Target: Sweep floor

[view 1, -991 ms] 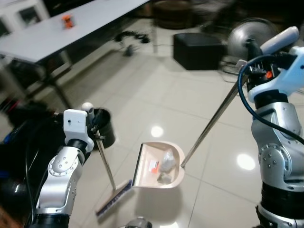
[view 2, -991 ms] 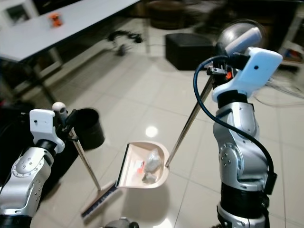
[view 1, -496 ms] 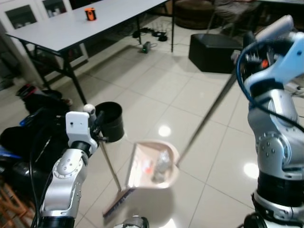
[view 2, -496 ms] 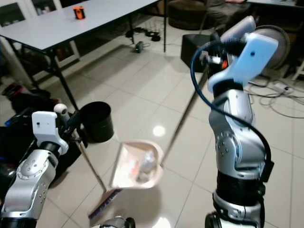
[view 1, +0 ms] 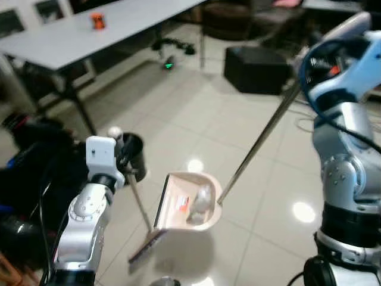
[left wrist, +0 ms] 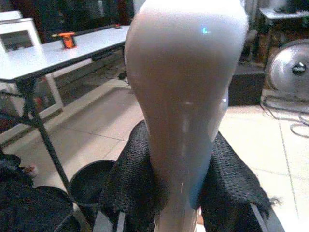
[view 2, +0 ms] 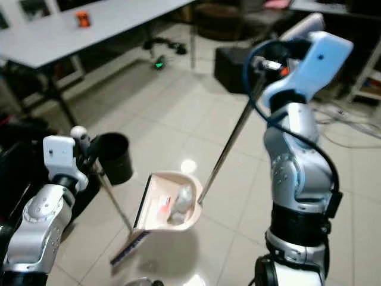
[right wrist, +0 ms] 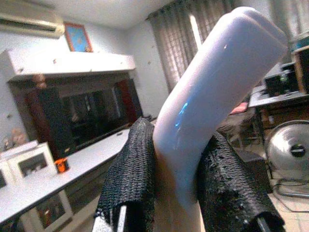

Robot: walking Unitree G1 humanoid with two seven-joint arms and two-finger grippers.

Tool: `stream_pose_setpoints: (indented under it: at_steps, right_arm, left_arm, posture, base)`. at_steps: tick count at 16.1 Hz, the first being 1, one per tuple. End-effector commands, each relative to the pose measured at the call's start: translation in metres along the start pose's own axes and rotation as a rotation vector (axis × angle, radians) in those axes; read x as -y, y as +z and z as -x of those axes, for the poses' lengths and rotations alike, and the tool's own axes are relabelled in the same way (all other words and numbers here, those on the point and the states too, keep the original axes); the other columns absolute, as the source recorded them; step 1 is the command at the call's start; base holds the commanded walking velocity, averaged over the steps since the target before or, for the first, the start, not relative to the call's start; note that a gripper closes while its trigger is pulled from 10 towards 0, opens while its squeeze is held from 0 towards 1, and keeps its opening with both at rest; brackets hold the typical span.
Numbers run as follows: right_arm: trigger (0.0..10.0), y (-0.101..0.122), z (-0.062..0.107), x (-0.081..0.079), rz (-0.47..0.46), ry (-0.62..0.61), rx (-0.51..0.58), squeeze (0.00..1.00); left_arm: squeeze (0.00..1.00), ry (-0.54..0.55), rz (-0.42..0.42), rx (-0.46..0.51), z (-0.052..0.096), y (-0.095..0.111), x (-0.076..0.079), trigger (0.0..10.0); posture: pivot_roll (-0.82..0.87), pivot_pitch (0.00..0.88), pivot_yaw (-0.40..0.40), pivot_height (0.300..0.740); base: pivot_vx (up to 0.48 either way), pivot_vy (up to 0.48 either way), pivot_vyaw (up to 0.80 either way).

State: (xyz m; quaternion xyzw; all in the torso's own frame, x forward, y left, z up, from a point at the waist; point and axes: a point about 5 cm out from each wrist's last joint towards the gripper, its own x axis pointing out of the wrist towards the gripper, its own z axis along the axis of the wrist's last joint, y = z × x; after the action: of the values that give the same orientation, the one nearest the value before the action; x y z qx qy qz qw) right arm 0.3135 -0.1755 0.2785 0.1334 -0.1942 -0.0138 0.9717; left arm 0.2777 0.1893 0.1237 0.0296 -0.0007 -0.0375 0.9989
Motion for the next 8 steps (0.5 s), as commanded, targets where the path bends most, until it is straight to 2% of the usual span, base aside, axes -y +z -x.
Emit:
stream_pose_setpoints:
  at_steps: [1,4,8]
  right_arm:
    - [10.0,0.0116,-0.0053,-0.0144,-0.045,0.05,0.058,0.0]
    - [10.0,0.0125,-0.0084,-0.0163,-0.061,0.057,0.065,0.0]
    - [10.0,0.017,-0.0112,-0.0134,-0.044,0.054,0.094,0.0]
  left_arm:
    - [0.0,0.016,-0.03,0.039,-0.0012,0.0108,-0.0059,10.0]
    - [0.0,0.016,-0.035,0.038,-0.0007,0.0108,-0.0076,10.0]
    - [0.0,0.006,-0.035,0.042,-0.0034,0.0132,-0.0072,10.0]
  posture:
    - [0.03,0.0,0.071,0.74]
    - [0.03,0.0,0.075,0.74]
    - [0.03,0.001,0.088,0.74]
  base:
    - [0.345,0.0,0.8]
    - [0.34,0.0,0.8]
    - [0.343,0.0,0.0]
